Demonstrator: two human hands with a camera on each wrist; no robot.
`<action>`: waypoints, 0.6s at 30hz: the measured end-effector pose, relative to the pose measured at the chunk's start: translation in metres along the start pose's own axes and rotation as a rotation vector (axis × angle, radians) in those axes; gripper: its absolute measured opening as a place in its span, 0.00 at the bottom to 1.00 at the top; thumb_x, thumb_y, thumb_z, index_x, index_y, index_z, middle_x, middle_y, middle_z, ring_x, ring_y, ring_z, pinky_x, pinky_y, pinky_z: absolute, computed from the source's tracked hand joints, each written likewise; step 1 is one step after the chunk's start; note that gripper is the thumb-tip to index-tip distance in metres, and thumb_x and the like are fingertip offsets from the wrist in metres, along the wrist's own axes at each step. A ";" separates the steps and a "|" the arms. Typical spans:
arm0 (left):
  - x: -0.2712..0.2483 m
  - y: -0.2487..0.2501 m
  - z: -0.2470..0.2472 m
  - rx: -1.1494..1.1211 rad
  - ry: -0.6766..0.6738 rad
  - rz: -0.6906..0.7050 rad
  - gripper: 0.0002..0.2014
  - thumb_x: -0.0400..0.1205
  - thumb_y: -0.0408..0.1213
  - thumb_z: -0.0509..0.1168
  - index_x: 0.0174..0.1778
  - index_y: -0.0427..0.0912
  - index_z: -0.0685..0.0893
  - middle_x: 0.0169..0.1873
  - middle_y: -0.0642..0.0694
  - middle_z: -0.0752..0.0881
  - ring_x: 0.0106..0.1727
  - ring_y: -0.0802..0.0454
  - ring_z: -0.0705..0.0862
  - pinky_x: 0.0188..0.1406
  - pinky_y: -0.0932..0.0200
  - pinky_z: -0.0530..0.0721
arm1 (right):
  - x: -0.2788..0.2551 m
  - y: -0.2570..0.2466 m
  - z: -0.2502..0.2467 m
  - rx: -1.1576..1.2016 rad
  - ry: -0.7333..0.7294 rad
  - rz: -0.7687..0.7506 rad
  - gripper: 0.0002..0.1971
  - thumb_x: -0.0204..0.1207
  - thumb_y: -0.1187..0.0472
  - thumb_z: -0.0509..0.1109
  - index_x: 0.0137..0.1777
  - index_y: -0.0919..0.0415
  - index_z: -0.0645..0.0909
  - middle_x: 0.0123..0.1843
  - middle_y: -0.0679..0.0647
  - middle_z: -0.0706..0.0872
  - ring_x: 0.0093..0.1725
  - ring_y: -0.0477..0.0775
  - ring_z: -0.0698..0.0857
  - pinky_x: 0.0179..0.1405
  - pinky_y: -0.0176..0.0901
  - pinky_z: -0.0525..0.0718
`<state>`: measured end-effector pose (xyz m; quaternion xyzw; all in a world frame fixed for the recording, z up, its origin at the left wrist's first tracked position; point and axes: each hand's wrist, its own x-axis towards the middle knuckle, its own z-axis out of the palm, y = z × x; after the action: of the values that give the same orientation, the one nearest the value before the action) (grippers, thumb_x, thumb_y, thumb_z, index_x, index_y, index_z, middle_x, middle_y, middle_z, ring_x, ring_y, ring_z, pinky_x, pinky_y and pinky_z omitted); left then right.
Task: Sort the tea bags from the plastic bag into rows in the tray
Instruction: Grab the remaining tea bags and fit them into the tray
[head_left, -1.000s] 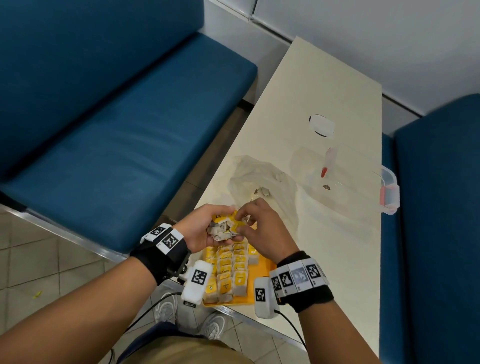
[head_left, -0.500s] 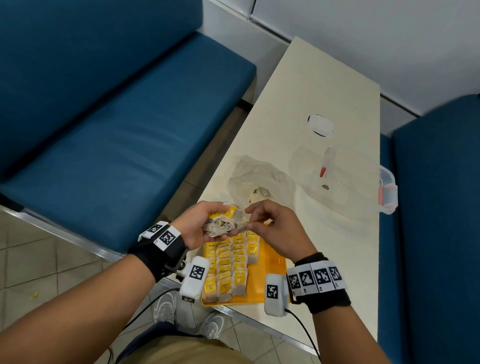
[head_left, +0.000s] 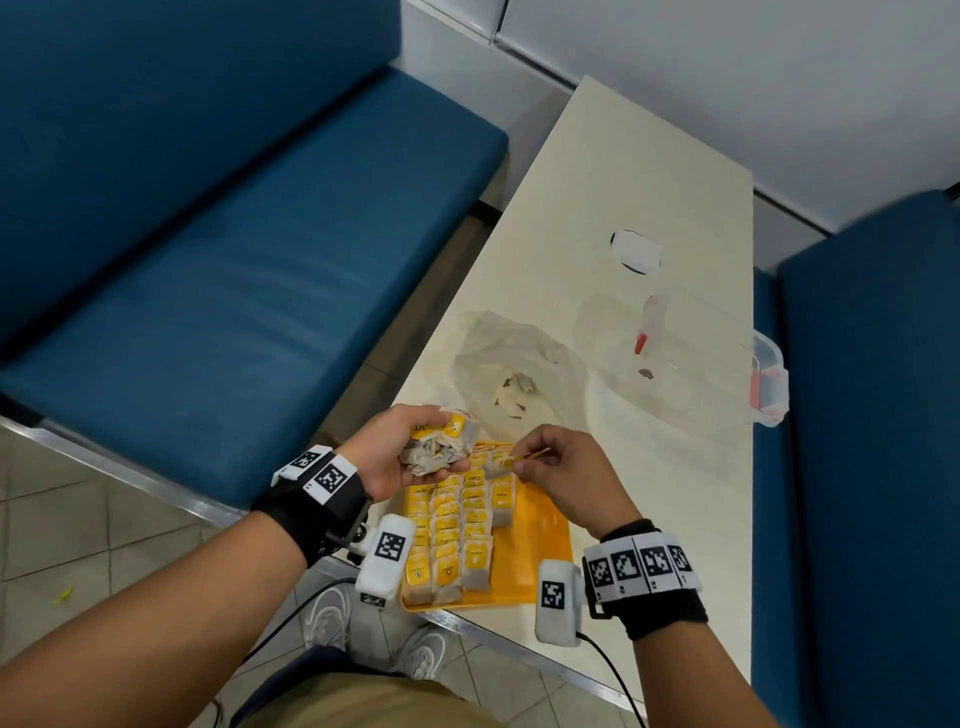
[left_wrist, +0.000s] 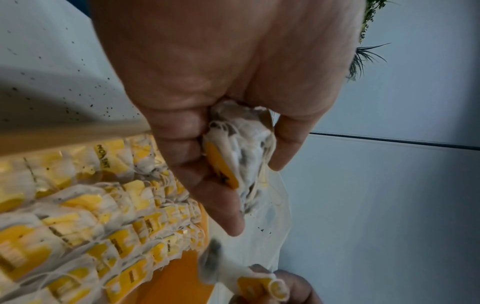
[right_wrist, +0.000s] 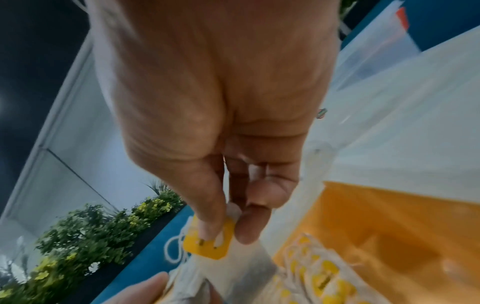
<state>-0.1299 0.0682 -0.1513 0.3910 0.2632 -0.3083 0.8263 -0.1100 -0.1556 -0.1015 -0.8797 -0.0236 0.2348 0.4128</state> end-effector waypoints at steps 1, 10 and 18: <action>0.000 0.000 0.000 0.000 0.000 0.002 0.15 0.85 0.37 0.66 0.67 0.38 0.82 0.55 0.28 0.90 0.46 0.37 0.92 0.32 0.57 0.89 | -0.001 0.003 0.000 0.016 0.003 0.006 0.05 0.73 0.70 0.76 0.44 0.60 0.86 0.37 0.55 0.89 0.36 0.47 0.86 0.39 0.39 0.83; -0.001 -0.002 -0.001 0.008 0.013 0.009 0.15 0.85 0.37 0.66 0.67 0.39 0.82 0.58 0.27 0.89 0.47 0.36 0.92 0.32 0.57 0.89 | -0.010 0.014 0.000 0.127 0.055 0.035 0.07 0.75 0.74 0.73 0.48 0.64 0.85 0.36 0.60 0.88 0.31 0.46 0.86 0.32 0.43 0.82; -0.001 -0.004 -0.002 0.029 0.017 0.019 0.13 0.85 0.36 0.67 0.65 0.41 0.81 0.57 0.28 0.90 0.48 0.35 0.92 0.32 0.56 0.90 | -0.019 0.021 0.008 0.021 -0.072 0.065 0.07 0.76 0.71 0.72 0.44 0.59 0.79 0.36 0.62 0.89 0.34 0.51 0.87 0.28 0.36 0.77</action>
<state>-0.1338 0.0677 -0.1540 0.4079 0.2619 -0.3010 0.8212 -0.1339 -0.1682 -0.1142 -0.8666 -0.0074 0.2797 0.4131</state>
